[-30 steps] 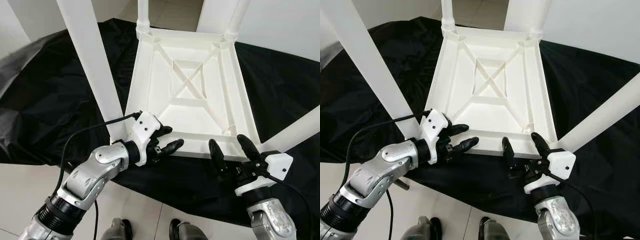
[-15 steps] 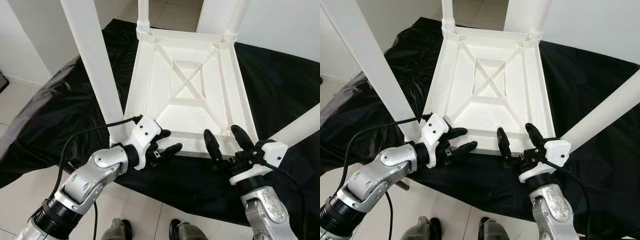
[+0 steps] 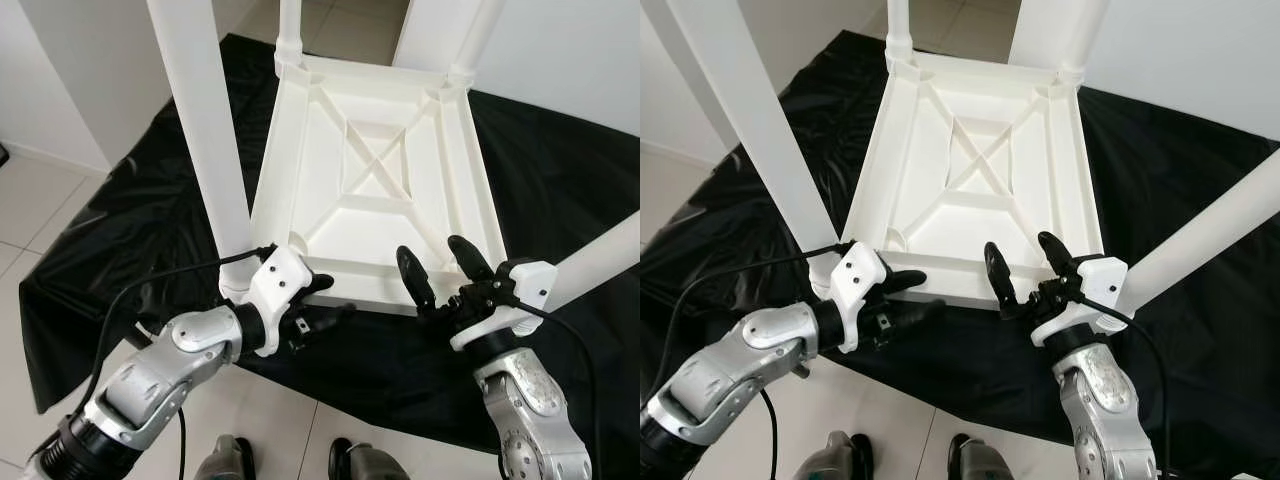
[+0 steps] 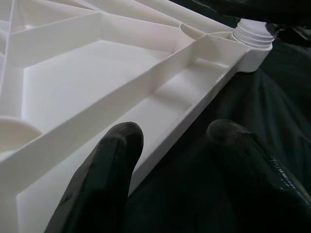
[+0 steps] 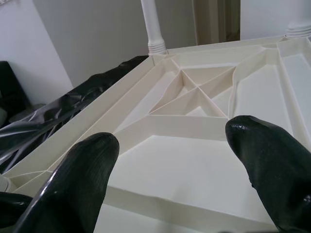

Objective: Building children table

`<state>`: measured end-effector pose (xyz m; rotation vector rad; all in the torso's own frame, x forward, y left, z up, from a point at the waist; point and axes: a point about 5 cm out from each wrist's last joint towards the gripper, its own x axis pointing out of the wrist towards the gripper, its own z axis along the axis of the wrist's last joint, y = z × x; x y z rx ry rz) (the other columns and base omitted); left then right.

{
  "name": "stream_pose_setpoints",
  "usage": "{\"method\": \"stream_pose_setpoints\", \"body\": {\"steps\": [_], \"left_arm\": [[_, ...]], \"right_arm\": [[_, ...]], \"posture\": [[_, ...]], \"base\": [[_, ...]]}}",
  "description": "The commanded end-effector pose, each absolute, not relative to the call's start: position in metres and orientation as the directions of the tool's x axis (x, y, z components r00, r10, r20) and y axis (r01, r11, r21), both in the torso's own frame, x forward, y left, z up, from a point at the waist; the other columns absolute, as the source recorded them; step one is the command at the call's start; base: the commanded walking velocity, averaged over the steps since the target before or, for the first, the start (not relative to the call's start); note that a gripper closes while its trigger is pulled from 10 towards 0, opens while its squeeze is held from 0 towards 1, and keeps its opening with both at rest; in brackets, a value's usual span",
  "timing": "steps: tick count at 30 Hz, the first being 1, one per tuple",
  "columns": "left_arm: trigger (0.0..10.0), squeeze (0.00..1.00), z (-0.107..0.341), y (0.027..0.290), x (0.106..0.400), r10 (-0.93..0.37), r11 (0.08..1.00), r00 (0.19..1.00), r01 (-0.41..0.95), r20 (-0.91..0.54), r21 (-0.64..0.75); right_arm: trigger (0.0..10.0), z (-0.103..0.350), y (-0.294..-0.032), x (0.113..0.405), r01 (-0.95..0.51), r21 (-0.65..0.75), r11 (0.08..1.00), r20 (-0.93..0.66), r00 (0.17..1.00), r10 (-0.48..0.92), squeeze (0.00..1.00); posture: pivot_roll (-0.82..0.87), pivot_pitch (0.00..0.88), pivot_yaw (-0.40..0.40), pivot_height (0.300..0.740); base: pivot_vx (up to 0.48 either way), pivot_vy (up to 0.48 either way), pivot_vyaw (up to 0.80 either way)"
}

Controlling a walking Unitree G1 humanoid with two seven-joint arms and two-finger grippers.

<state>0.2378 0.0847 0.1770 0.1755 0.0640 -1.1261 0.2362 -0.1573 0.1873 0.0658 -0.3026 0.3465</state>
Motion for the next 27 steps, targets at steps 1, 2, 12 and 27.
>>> {"method": "stream_pose_setpoints", "body": {"steps": [1, 2, 12, 27], "left_arm": [[10.0, 0.0, 0.18, 0.087, 0.223, -0.947, 0.272, 0.279, 0.96, -0.16, 0.069], [10.0, 0.0, 0.183, 0.095, 0.217, -0.943, 0.283, 0.288, 0.957, -0.164, 0.056], [10.0, 0.0, 0.198, 0.12, 0.199, -0.933, 0.325, 0.323, 0.946, -0.157, 0.017], [10.0, 0.0, 0.209, 0.168, 0.185, -0.845, 0.445, 0.438, 0.894, -0.308, 0.051]], "right_arm": [[10.0, 0.182, -0.159, 0.241, -0.362, 0.003, 0.932, 0.269, 0.898, 0.348, 0.0], [10.0, 0.18, -0.159, 0.248, -0.386, -0.01, 0.922, 0.256, 0.891, 0.375, 0.0], [10.0, 0.176, -0.148, 0.269, -0.477, -0.044, 0.878, 0.231, 0.85, 0.474, 0.0], [10.0, 0.172, -0.133, 0.294, -0.557, -0.049, 0.829, 0.245, 0.798, 0.55, 0.0]], "posture": [[0.08, 0.21, -0.088, 0.74], [0.12, 0.212, -0.097, 0.74], [0.19, 0.219, -0.114, 0.74], [0.33, 0.222, -0.125, 0.74]], "base": [[0.0, 0.0, 0.0], [0.0, 0.0, 0.0], [0.0, 0.0, 0.0], [0.0, 0.0, 0.0]]}}
